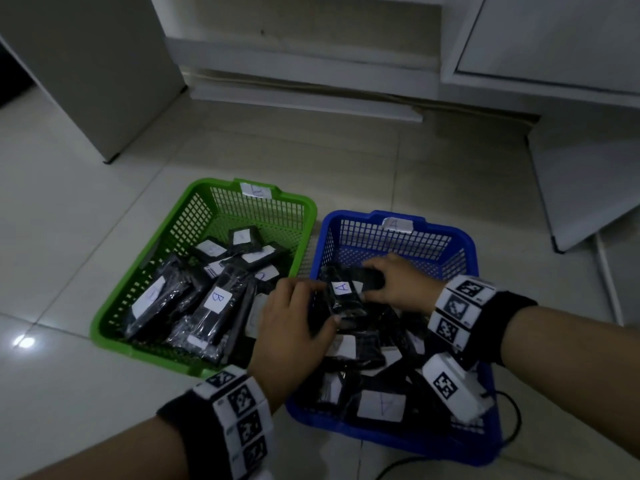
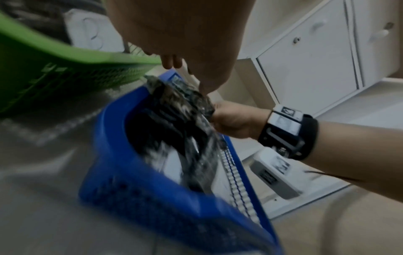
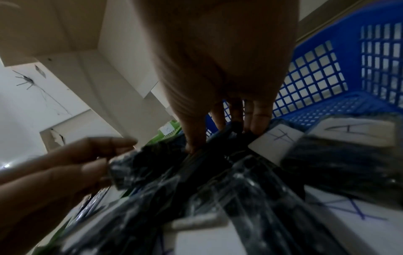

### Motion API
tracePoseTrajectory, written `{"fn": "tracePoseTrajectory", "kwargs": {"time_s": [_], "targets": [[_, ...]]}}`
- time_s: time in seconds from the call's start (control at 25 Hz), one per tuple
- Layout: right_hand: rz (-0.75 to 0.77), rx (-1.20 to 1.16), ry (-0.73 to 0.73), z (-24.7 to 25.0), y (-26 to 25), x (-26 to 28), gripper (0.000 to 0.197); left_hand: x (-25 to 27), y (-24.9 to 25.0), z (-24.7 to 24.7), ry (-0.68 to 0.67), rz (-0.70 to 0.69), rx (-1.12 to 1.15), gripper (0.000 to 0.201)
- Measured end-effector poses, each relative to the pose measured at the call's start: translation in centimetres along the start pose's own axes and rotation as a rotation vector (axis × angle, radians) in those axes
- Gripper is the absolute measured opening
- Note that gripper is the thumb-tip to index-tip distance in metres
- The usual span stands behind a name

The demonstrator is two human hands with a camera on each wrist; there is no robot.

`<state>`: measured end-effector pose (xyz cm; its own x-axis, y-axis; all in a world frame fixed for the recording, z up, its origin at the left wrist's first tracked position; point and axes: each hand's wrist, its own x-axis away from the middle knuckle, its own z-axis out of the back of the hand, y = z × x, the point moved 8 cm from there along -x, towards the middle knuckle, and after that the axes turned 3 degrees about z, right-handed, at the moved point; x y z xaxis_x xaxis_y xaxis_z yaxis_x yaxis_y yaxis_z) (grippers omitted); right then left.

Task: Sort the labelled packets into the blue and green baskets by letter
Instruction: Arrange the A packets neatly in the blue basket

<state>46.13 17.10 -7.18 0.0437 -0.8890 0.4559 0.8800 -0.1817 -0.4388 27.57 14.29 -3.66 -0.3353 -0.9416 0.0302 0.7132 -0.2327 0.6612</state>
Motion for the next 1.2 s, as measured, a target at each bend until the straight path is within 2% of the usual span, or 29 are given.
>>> {"fn": "tracePoseTrajectory", "kwargs": {"time_s": [0.16, 0.24, 0.36, 0.44, 0.52, 0.6, 0.76, 0.8, 0.88, 1.0, 1.12, 1.2], "targets": [[-0.022, -0.179, 0.006, -0.1, 0.6, 1.0, 0.045, -2.8, 1.2, -1.5, -0.191, -0.119, -0.122, 0.068], [-0.103, -0.426, -0.042, -0.7, 1.2, 1.8, 0.036, -3.4, 1.2, -2.2, -0.243, -0.151, -0.231, 0.071], [-0.217, -0.777, 0.002, -0.4, 2.5, 2.3, 0.029, -3.9, 1.1, -1.9, -0.198, -0.113, -0.123, 0.055], [-0.251, -0.898, 0.082, 0.8, 3.1, 2.3, 0.034, -3.9, 0.6, -1.8, -0.173, -0.037, 0.039, 0.045], [-0.263, -0.948, 0.115, 1.7, 3.6, 1.9, 0.038, -3.8, 0.1, -2.2, -0.205, 0.014, 0.129, 0.043], [-0.239, -0.990, 0.156, 2.3, 3.6, 1.5, 0.036, -3.7, -0.1, -2.7, -0.248, -0.005, 0.098, 0.043], [-0.229, -1.140, 0.370, 3.4, 4.7, 0.5, 0.033, -4.2, 0.3, -3.0, -0.299, -0.132, -0.083, 0.039], [-0.231, -1.138, 0.420, 3.4, 5.2, 0.2, 0.032, -4.2, 0.3, -3.1, -0.302, -0.156, -0.120, 0.038], [-0.227, -0.962, 0.487, 3.3, 6.1, -0.5, 0.030, -4.1, 0.3, -3.6, -0.321, -0.201, -0.199, 0.037], [-0.253, -0.671, 0.482, 2.5, 6.9, -1.7, 0.028, -3.8, 0.3, -4.1, -0.363, -0.227, -0.228, 0.039], [-0.272, -0.618, 0.436, 2.3, 7.6, -3.0, 0.035, -3.5, 0.1, -4.2, -0.396, -0.230, -0.161, 0.041], [-0.234, -0.620, 0.439, 2.7, 7.9, -3.6, 0.038, -3.5, 0.1, -4.3, -0.382, -0.264, -0.189, 0.043]]}}
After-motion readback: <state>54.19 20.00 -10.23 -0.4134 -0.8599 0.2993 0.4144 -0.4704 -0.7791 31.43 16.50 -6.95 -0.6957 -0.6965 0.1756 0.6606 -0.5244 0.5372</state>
